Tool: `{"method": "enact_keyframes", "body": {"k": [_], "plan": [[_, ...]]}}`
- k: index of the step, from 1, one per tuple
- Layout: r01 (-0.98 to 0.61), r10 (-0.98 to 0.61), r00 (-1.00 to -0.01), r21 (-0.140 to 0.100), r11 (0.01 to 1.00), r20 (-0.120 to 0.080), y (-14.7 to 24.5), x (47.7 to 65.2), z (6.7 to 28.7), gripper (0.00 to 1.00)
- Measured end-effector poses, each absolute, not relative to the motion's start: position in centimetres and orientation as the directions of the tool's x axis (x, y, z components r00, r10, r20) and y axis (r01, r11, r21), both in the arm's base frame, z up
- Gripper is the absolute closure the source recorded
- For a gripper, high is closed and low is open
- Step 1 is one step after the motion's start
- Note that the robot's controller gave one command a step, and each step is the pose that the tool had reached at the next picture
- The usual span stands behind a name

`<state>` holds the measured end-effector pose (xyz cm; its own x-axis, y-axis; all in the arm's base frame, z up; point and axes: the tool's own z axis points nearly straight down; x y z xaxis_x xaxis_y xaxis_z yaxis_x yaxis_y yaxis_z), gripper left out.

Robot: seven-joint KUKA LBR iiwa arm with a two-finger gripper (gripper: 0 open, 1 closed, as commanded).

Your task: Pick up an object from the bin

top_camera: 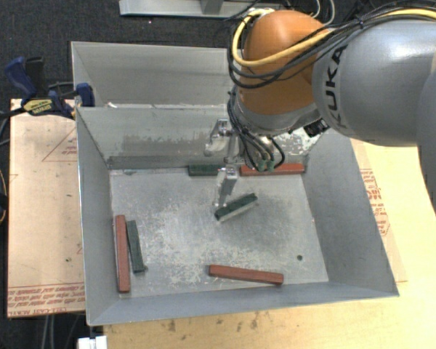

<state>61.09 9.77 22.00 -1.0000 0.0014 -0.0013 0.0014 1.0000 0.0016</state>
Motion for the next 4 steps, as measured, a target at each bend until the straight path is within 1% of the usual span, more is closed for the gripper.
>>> {"method": "enact_keyframes", "body": {"k": [1,2,3,4], "plan": [[0.001,0.001,-1.000,0.002,1.000,-0.001,9.8,61.1,22.0,0.00],[-0.139,-0.139,-0.990,0.003,0.990,-0.005,7.8,61.5,21.1,0.00],[-0.463,-0.463,-0.886,-0.002,0.886,-0.007,3.3,61.6,14.6,0.00],[-0.294,-0.294,-0.956,0.002,0.956,0.000,2.8,61.2,11.7,0.00]]}}
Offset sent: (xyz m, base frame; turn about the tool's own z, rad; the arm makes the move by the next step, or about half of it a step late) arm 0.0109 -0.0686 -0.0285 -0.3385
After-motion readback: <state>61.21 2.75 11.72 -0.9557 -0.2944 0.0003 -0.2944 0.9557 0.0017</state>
